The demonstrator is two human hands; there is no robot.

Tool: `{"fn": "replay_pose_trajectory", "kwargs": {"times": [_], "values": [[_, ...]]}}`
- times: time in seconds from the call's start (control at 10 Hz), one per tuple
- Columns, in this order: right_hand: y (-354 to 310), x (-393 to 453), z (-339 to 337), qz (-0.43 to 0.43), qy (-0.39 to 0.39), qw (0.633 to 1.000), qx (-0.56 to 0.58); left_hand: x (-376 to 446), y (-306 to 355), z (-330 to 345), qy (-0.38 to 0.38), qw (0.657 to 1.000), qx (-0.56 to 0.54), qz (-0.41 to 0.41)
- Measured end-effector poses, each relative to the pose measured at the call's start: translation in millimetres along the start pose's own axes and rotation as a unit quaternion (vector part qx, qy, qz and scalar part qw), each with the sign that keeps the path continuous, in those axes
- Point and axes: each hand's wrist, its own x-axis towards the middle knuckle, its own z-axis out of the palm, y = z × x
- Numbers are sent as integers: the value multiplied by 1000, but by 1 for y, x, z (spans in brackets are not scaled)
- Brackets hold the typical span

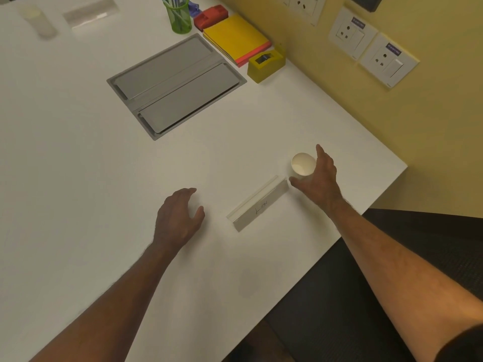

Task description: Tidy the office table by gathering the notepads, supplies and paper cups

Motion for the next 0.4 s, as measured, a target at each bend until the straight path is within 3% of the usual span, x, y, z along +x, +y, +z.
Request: {"fn": "replay_pose_trajectory", "kwargs": {"times": [0.2, 0.4], "values": [[-24, -36, -1, -70, 74, 991, -85, -21, -3, -36, -5, 1000, 3, -20], [-66, -84, 11, -116, 59, 980, -150, -49, -35, -90, 27, 998, 17, -46]]}}
